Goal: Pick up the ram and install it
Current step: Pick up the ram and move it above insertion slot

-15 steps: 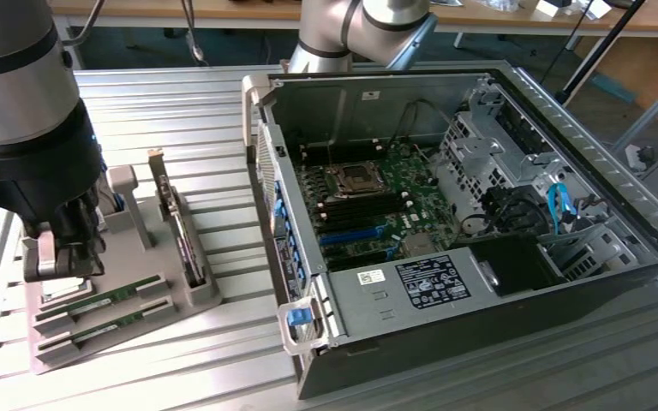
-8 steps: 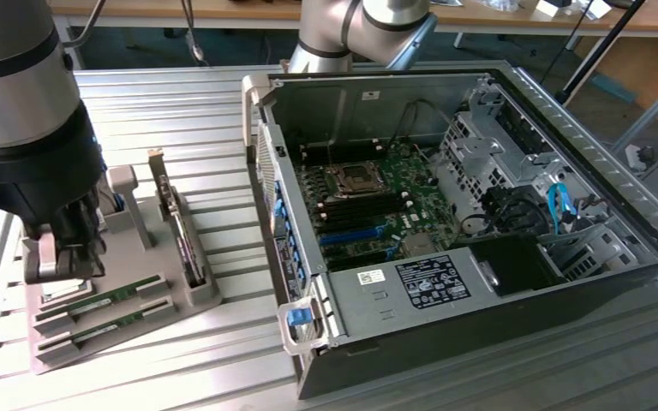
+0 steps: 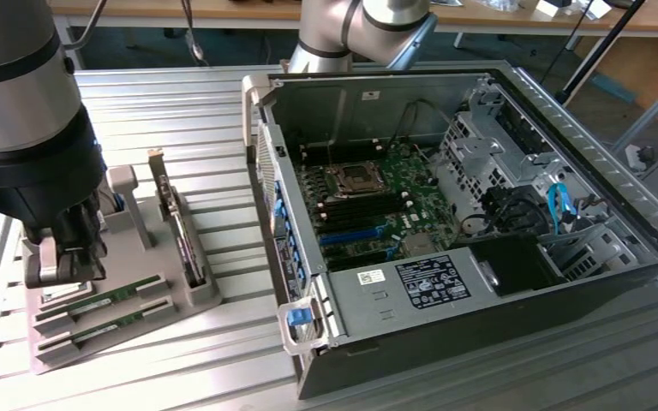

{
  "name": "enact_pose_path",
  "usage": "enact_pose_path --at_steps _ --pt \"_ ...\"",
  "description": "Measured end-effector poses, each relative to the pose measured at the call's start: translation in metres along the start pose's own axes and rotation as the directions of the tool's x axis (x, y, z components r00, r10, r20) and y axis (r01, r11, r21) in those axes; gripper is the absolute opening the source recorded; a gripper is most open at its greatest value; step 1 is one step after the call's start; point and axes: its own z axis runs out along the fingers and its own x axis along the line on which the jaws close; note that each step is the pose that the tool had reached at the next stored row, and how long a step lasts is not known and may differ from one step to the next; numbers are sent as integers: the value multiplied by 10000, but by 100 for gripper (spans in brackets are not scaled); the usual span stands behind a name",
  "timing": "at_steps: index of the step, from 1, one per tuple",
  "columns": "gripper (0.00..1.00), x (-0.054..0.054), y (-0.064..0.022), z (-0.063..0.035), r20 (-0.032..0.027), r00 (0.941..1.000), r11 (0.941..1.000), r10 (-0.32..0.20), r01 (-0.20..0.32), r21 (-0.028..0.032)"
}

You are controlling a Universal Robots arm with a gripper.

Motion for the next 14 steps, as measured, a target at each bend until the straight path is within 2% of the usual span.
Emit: enact_pose_path --at_steps 5,14 --pt "30 2 0 10 1 10000 10000 -1 1 2" --pt "30 3 -6 126 0 10000 10000 -1 1 0"
